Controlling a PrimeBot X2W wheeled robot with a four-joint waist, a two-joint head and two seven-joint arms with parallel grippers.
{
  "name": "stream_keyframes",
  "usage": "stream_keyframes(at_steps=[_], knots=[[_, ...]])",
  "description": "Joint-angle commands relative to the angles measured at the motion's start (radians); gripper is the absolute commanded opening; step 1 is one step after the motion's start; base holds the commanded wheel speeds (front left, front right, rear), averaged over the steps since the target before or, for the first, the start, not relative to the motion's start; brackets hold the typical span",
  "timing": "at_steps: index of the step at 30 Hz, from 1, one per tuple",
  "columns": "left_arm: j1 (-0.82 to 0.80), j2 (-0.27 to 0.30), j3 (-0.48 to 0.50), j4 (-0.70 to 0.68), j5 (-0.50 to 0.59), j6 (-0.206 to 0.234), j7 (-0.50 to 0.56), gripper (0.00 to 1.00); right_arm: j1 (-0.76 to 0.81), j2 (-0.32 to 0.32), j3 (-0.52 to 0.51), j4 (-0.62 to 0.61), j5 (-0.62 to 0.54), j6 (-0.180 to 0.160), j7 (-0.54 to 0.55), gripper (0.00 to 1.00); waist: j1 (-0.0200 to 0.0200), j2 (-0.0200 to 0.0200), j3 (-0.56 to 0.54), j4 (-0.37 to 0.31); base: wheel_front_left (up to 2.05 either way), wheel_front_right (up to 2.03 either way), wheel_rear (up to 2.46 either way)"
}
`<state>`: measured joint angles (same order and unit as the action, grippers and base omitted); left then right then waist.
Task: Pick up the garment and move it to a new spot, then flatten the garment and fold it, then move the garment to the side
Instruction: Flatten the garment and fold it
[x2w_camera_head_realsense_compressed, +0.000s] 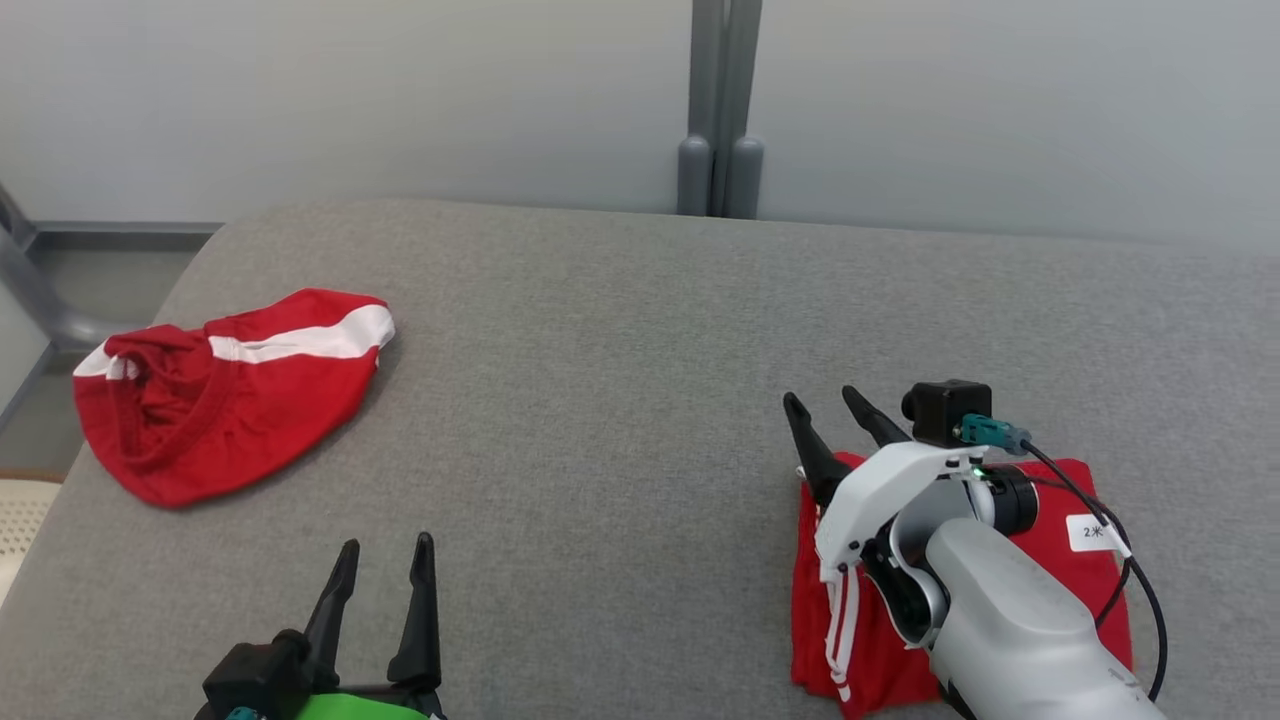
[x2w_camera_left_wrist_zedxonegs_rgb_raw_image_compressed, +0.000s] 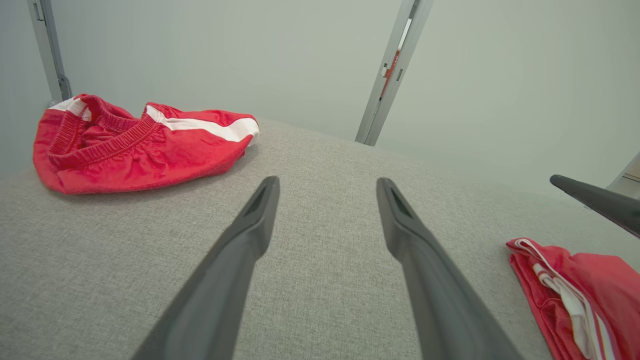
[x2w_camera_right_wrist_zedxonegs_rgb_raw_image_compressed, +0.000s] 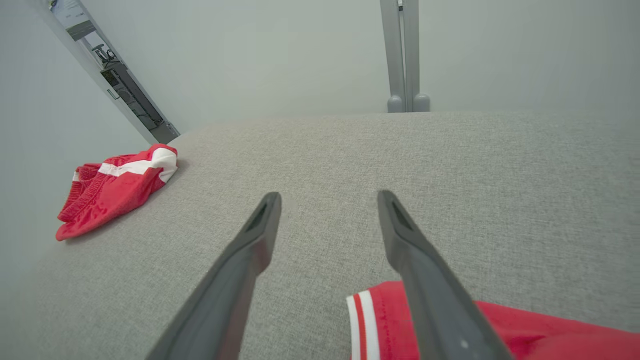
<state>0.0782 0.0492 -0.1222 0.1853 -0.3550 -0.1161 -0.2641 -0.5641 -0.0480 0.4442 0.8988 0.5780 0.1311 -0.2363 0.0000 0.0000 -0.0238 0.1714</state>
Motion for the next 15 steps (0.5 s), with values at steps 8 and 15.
stream_keyframes(at_steps=[8,15], knots=[[0.041,0.003,0.081,-0.008,0.014,0.038,0.0,1.0,0.166,-0.036,-0.152,-0.229,-0.195,-0.001,-0.028,1.0,0.0,0.0,-0.064,-0.139,0.0,0.0,0.0],[0.065,0.003,0.13,-0.015,0.011,0.038,0.0,1.0,0.371,-0.053,-0.314,-0.466,-0.349,-0.001,-0.029,1.0,0.0,0.0,-0.077,-0.191,0.0,0.0,0.0]])
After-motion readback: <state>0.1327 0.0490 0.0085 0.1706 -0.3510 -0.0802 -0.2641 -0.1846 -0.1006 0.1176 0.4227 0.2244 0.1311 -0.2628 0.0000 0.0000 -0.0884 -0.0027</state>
